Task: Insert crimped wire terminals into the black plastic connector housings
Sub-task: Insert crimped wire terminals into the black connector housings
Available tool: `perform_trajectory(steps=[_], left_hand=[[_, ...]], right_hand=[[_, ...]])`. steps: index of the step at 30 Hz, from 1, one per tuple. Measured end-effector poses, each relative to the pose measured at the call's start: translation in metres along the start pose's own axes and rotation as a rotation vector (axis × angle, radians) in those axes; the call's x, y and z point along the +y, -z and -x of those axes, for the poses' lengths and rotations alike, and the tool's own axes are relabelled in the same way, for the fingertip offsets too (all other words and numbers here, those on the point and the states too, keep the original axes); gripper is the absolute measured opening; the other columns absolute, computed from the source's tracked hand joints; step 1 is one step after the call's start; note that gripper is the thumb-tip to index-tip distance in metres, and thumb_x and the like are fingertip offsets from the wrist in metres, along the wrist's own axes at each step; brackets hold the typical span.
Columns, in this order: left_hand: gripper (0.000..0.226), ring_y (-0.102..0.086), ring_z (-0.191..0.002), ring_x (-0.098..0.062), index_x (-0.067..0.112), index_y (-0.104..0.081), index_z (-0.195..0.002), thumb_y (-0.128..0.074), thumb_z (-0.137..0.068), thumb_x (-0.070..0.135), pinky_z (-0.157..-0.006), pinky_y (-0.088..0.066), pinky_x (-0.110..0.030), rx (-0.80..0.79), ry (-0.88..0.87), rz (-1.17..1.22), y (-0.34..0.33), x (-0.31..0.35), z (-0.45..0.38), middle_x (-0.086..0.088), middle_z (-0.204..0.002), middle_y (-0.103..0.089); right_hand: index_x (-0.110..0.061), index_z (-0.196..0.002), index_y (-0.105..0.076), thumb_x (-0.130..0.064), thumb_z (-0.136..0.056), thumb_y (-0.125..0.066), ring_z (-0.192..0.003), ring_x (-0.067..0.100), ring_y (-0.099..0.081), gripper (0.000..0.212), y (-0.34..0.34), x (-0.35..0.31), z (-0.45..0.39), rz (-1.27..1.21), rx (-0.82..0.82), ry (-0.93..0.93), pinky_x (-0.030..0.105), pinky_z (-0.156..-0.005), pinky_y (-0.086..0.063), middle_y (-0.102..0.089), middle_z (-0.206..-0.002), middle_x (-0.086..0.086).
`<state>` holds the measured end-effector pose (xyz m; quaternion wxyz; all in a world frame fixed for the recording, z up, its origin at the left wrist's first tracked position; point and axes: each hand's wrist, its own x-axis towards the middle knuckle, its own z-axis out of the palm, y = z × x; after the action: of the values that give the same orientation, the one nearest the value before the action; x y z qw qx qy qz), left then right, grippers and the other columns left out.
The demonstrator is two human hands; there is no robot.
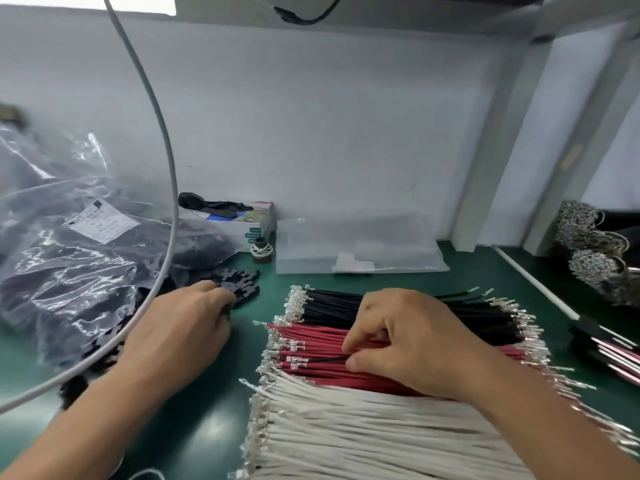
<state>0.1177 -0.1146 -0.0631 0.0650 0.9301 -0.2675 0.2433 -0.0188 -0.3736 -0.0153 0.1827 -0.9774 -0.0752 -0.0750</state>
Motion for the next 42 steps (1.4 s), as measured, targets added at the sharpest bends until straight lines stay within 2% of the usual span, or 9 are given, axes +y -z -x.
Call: perform_trajectory(steps=[2, 5, 8, 10, 12, 15, 18, 24, 42], left_hand=[[0.028, -0.072, -0.064, -0.023, 0.023, -0.078, -0.093, -0.082, -0.068, 0.009, -0.042, -0.032, -0.022, 0.059, -0.025, 0.052, 0.000, 0.000, 0.000, 0.008, -0.084, -0.072], [0.038, -0.074, -0.072, -0.027, 0.020, -0.079, -0.108, -0.080, -0.072, 0.006, -0.054, -0.055, -0.033, 0.112, -0.018, 0.130, -0.002, 0.002, -0.001, 0.005, -0.097, -0.074], [0.029, -0.073, -0.076, -0.024, 0.015, -0.079, -0.106, -0.078, -0.080, 0.002, -0.068, -0.060, -0.036, 0.152, 0.016, 0.283, 0.000, 0.007, 0.001, 0.006, -0.099, -0.072], [0.025, -0.069, -0.071, -0.012, 0.016, -0.077, -0.097, -0.080, -0.080, -0.002, -0.069, -0.056, -0.025, 0.198, 0.076, 0.439, 0.003, 0.012, 0.001, 0.012, -0.090, -0.071], [0.025, -0.071, -0.070, -0.007, 0.017, -0.075, -0.089, -0.083, -0.078, -0.004, -0.065, -0.054, -0.015, 0.202, 0.209, 0.754, 0.008, 0.018, 0.002, 0.012, -0.081, -0.076], [0.016, -0.077, -0.077, -0.025, 0.010, -0.076, -0.084, -0.084, -0.073, 0.001, -0.061, -0.060, -0.023, 0.095, 0.333, 1.397, 0.022, 0.034, 0.006, -0.007, -0.088, -0.080], [0.027, -0.078, -0.079, -0.031, 0.002, -0.075, -0.087, -0.084, -0.062, 0.007, -0.062, -0.062, -0.027, -0.044, 0.347, 1.641, 0.029, 0.047, 0.012, -0.021, -0.092, -0.078], [0.035, -0.078, -0.082, -0.035, 0.012, -0.081, -0.097, -0.086, -0.062, 0.009, -0.066, -0.062, -0.029, -0.156, 0.290, 1.690, 0.032, 0.058, 0.017, -0.022, -0.093, -0.078], [0.030, -0.079, -0.083, -0.032, 0.011, -0.083, -0.095, -0.083, -0.066, 0.005, -0.069, -0.063, -0.029, -0.195, 0.256, 1.663, 0.036, 0.065, 0.021, -0.019, -0.092, -0.079]], right_hand=[[-0.040, -0.089, -0.075, -0.042, -0.082, -0.079, -0.085, -0.003, -0.057, 0.008, -0.011, 0.001, -0.001, 0.012, 0.010, -0.012, 0.019, -0.074, -0.045, -0.061, -0.088, -0.022], [-0.035, -0.085, -0.073, -0.037, -0.085, -0.075, -0.086, -0.003, -0.058, 0.003, -0.016, 0.003, 0.001, -0.010, 0.050, -0.029, 0.023, -0.078, -0.048, -0.062, -0.089, -0.022], [-0.035, -0.088, -0.067, -0.031, -0.092, -0.068, -0.090, -0.004, -0.058, 0.006, -0.008, 0.006, 0.000, -0.025, 0.136, -0.034, 0.020, -0.079, -0.046, -0.063, -0.088, -0.024], [-0.037, -0.094, -0.066, -0.027, -0.096, -0.063, -0.090, -0.003, -0.058, 0.011, 0.001, 0.009, 0.002, -0.038, 0.235, -0.038, 0.017, -0.078, -0.044, -0.062, -0.090, -0.025], [-0.035, -0.104, -0.069, -0.021, -0.099, -0.058, -0.085, -0.001, -0.056, 0.018, 0.006, 0.012, 0.007, 0.093, 0.406, 0.002, 0.014, -0.073, -0.041, -0.058, -0.092, -0.023], [-0.026, -0.103, -0.074, -0.020, -0.096, -0.058, -0.078, 0.002, -0.052, 0.019, 0.004, 0.009, 0.019, 0.227, 0.620, 0.053, 0.014, -0.066, -0.037, -0.056, -0.089, -0.017], [-0.024, -0.095, -0.076, -0.024, -0.092, -0.063, -0.076, 0.006, -0.056, 0.013, -0.008, 0.008, 0.026, 0.176, 0.697, 0.124, 0.023, -0.063, -0.046, -0.058, -0.086, -0.015], [-0.026, -0.095, -0.076, -0.026, -0.091, -0.066, -0.078, 0.001, -0.055, 0.010, -0.023, -0.005, 0.024, -0.031, 0.660, 0.167, 0.012, -0.069, -0.039, -0.055, -0.087, -0.018], [-0.035, -0.096, -0.076, -0.040, -0.093, -0.060, -0.081, 0.008, -0.061, 0.017, -0.023, -0.004, 0.022, -0.126, 0.531, 0.147, 0.027, -0.066, -0.050, -0.060, -0.087, -0.017]])
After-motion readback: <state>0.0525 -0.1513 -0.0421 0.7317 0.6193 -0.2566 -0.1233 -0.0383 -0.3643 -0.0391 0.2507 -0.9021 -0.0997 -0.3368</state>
